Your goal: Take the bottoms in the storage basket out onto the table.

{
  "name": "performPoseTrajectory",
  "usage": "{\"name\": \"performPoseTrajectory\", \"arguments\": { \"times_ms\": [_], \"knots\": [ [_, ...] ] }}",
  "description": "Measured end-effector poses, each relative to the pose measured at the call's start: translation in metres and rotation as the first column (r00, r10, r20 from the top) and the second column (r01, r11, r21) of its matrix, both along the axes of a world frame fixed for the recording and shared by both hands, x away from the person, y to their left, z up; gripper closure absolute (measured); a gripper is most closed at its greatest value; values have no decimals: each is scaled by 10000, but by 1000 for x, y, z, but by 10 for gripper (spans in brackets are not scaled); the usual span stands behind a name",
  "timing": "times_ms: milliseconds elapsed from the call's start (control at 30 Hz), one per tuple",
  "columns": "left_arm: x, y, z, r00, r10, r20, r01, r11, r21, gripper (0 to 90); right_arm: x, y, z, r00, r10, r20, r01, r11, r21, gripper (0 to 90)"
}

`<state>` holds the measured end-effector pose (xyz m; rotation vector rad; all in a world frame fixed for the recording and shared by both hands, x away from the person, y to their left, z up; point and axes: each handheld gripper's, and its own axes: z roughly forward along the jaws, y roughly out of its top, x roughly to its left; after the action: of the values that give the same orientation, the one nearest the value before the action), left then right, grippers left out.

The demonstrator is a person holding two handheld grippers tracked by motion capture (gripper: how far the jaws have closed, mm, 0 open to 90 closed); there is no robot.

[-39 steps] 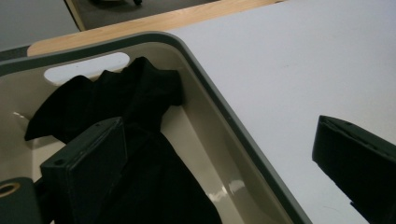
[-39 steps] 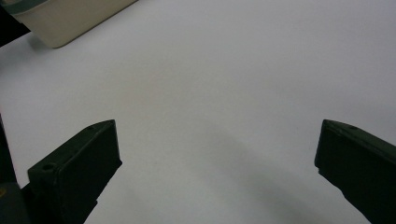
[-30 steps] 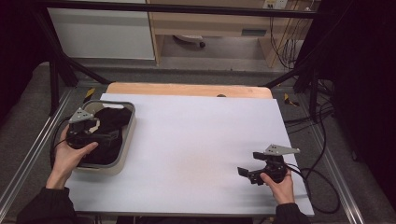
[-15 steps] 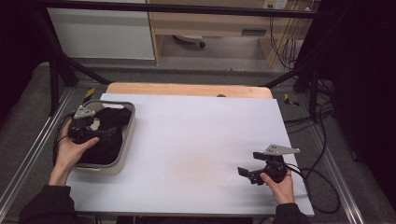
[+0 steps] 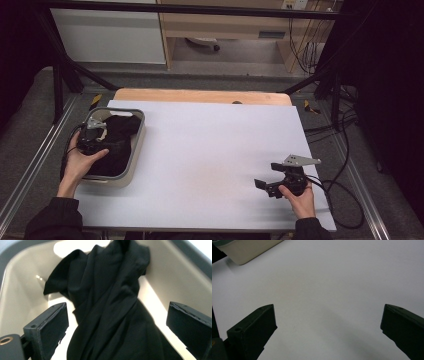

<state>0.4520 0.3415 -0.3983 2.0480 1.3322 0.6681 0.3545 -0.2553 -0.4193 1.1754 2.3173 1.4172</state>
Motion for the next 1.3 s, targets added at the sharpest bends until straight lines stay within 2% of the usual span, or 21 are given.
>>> {"name": "performPoseTrajectory", "arguments": {
  "times_ms": [233,433,733,933,1300],
  "knots": [
    [2,3,-9,9993,96,-371,-86,9996,280,57,0,0,0,10000,-2,-17,2,10000,-35,6],
    [4,1,-16,9976,-36,-692,77,9982,595,57,0,0,0,10000,-11,11,11,10000,-20,6],
    [8,0,-23,9931,95,-1172,-9,9973,733,58,0,0,0,10000,-7,-21,7,10000,-58,6],
    [10,-1,-26,9899,207,-1403,-79,9958,910,100,1,0,-1,10000,-9,-25,9,10000,-81,6],
    [12,1,-28,9847,195,-1732,-94,9982,592,212,1,0,-1,10000,-14,-13,13,10000,-94,6]
  ]
}}
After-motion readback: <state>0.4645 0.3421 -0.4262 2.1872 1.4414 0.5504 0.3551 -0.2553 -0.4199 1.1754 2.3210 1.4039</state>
